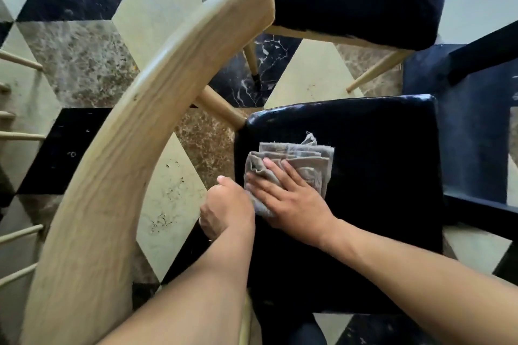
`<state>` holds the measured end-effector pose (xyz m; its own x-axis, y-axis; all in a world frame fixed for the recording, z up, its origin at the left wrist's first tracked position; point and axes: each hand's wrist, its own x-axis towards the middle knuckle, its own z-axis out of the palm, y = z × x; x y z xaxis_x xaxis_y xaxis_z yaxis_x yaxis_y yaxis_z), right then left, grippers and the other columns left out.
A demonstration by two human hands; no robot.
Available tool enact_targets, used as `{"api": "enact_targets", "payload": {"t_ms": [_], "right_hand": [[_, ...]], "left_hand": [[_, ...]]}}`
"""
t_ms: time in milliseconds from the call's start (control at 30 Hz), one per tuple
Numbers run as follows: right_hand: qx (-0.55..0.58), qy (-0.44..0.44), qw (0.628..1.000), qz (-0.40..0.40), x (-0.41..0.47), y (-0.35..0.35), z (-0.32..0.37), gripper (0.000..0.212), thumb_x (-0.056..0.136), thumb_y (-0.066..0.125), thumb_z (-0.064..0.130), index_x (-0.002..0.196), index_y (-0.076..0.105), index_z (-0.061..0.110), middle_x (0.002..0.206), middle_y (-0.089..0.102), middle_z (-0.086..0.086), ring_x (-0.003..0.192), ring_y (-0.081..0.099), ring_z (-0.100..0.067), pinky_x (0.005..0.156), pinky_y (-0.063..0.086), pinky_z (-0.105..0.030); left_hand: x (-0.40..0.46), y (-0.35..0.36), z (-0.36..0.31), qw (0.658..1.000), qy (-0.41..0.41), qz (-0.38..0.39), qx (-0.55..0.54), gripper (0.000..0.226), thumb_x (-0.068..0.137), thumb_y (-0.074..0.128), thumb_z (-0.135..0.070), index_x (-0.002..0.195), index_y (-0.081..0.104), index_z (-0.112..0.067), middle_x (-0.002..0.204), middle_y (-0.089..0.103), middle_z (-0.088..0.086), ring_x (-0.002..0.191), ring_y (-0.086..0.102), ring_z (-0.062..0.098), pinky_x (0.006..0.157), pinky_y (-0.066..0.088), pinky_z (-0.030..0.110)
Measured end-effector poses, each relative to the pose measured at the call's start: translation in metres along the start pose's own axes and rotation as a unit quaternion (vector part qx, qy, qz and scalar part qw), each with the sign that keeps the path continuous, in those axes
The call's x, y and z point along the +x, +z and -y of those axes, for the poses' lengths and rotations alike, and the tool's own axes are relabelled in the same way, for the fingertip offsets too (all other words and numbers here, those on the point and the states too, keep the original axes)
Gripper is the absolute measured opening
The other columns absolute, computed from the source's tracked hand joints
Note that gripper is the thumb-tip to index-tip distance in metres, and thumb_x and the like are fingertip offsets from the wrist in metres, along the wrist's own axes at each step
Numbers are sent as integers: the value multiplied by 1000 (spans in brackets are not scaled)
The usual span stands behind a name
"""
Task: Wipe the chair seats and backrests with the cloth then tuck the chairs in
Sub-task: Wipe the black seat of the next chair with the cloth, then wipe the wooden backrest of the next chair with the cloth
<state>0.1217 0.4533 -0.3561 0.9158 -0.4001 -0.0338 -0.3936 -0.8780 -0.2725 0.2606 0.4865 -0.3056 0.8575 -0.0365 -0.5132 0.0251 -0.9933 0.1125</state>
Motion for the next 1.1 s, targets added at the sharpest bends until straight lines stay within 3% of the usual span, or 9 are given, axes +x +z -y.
{"api": "enact_targets", "payload": {"t_ms": [100, 233, 333, 433, 534, 700, 867, 967, 1100], "right_hand": [[7, -53, 998, 15, -33, 10, 11, 56, 88, 64, 35, 140, 58, 17, 145, 58, -1, 148, 33, -33, 118, 32, -54], [15, -19, 999, 49, -17, 4, 2, 64, 84, 62, 37, 143, 54, 15, 149, 54, -2, 150, 29, -32, 120, 31, -52], [18, 54, 997, 50, 18, -5, -19, 70, 87, 54, 39, 153, 42, 17, 161, 35, -3, 152, 21, -36, 124, 19, -54], [40, 198, 979, 34, 52, -11, -28, 73, 94, 53, 47, 158, 30, 19, 167, 19, -3, 154, 11, -37, 126, 3, -53], [68, 294, 953, 13, 62, -9, -7, 70, 99, 42, 52, 159, 26, 20, 169, 13, -1, 155, 5, -35, 126, -1, -52], [93, 274, 957, 3, 18, 1, 32, 66, 96, 56, 38, 156, 35, 19, 166, 23, -2, 155, 11, -35, 125, 7, -54], [35, 229, 973, 3, -87, 6, 29, 65, 94, 49, 41, 154, 37, 20, 163, 32, -2, 152, 24, -36, 124, 17, -53], [30, 379, 925, 6, -139, -2, -1, 67, 96, 40, 47, 157, 32, 20, 165, 27, -3, 151, 23, -38, 125, 13, -54], [79, 602, 792, -63, -154, -17, -43, 69, 96, 41, 46, 157, 30, 16, 166, 24, -3, 151, 20, -39, 124, 9, -54]], "left_hand": [[-4, 2, -12, 999, 50, 2, 3, 64, 98, 30, -46, 93, 73, 0, 100, 70, 24, 98, 63, 42, 90, 46, 44], [-6, 1, -22, 998, 63, 11, 5, 61, 99, 30, -46, 95, 73, -2, 102, 70, 21, 100, 62, 42, 86, 44, 41], [-4, 1, -23, 997, 77, 5, 10, 60, 99, 32, -45, 96, 73, -1, 102, 70, 23, 98, 64, 41, 75, 36, 38], [-3, -4, -17, 995, 96, -3, 24, 63, 99, 31, -47, 95, 73, -1, 99, 71, 23, 96, 65, 41, 78, 42, 40], [-1, -8, -3, 995, 90, -10, 29, 64, 98, 30, -49, 96, 74, -2, 99, 71, 23, 96, 64, 41, 75, 38, 40], [-12, -17, -2, 990, 126, -9, 58, 59, 98, 31, -45, 95, 74, -5, 96, 71, 21, 93, 65, 40, 77, 45, 40], [-35, -21, -10, 977, 200, 22, 66, 53, 99, 33, -40, 83, 73, -9, 87, 70, 16, 85, 62, 39, 78, 48, 41], [-45, -19, -17, 973, 215, 48, 72, 54, 99, 31, -41, 78, 71, -11, 82, 68, 12, 82, 61, 36, 77, 51, 42], [-54, -13, -20, 964, 242, 66, 89, 54, 100, 33, -39, 78, 71, -9, 77, 67, 10, 77, 62, 34, 70, 50, 38]]}}
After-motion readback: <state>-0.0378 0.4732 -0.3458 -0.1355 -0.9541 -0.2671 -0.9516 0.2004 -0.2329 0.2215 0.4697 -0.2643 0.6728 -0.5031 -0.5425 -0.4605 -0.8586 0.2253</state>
